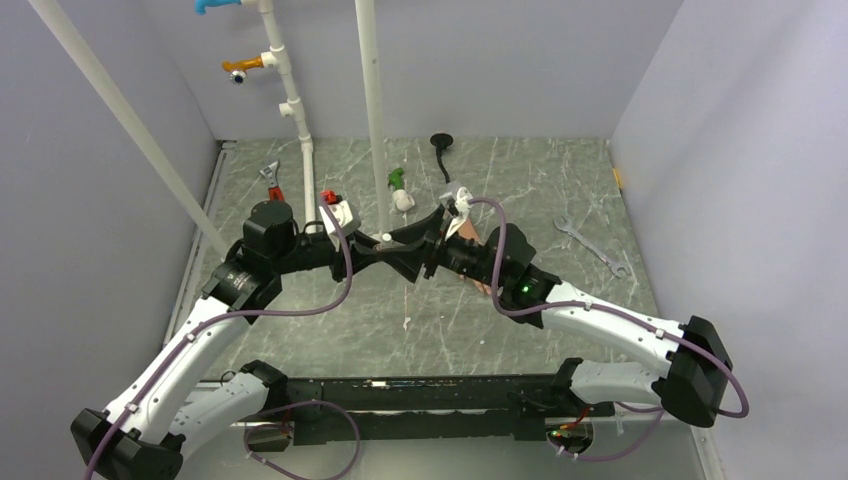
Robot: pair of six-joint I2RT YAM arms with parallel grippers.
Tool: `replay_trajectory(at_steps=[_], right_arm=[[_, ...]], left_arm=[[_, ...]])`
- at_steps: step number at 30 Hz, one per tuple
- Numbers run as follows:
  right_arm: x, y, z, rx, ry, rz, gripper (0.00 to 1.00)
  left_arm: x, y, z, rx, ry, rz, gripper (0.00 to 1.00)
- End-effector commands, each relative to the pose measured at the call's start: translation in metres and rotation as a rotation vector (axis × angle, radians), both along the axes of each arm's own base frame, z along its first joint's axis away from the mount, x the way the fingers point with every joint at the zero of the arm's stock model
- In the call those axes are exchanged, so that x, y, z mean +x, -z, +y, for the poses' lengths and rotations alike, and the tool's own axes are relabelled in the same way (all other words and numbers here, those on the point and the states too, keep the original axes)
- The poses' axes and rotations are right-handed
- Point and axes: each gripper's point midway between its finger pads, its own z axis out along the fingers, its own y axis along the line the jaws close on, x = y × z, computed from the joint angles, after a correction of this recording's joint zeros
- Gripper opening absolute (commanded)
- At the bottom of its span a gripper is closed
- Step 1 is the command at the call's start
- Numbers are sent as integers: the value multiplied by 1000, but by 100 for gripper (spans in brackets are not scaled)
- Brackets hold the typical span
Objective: Paint the nails
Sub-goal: Unscrew the nail polish bottle.
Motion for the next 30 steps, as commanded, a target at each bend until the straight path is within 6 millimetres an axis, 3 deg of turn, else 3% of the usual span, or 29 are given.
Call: replay_trajectory(at_steps=[1, 9, 18, 25, 30], right_arm=[[16, -26, 3, 56, 89, 20, 52], [28, -24, 1, 45, 183, 31, 46], [25, -12, 12, -4, 143, 37, 42], [19, -10, 17, -17, 102, 8, 24], [6, -7, 17, -38, 32, -108, 2]], left_arm=[[2, -24, -1, -50, -7, -69, 0], [1, -25, 0, -52, -10, -75, 0], [0, -26, 0, -53, -4, -74, 0], [0, -25, -1, -52, 0, -70, 0], [-1, -24, -1, -52, 4, -72, 0]])
